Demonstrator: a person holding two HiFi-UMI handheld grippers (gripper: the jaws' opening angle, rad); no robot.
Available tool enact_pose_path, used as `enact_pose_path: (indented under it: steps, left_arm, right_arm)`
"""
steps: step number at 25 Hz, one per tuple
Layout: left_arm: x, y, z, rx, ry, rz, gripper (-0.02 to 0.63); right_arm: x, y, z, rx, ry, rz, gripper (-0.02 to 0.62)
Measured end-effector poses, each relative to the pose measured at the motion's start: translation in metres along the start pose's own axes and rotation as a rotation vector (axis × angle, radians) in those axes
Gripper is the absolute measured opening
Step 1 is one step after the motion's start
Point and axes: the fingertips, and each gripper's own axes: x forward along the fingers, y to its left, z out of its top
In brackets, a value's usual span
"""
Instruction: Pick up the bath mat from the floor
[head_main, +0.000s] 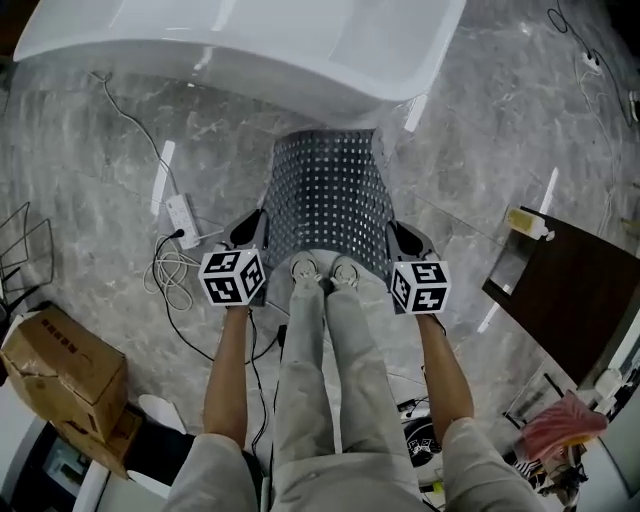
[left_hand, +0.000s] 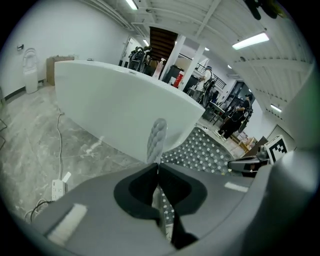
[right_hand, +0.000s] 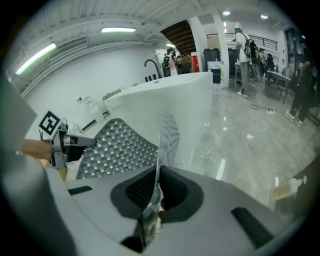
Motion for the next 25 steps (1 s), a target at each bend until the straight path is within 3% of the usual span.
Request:
enact_pose_path:
  steps: [25]
  left_arm:
    - [-0.184, -0.096, 0.137, -0.005, -0.133, -0.034, 0.021]
  right_arm:
    - [-0.192, 0.073, 0.143, -0.004, -0.153, 0.01, 0.026]
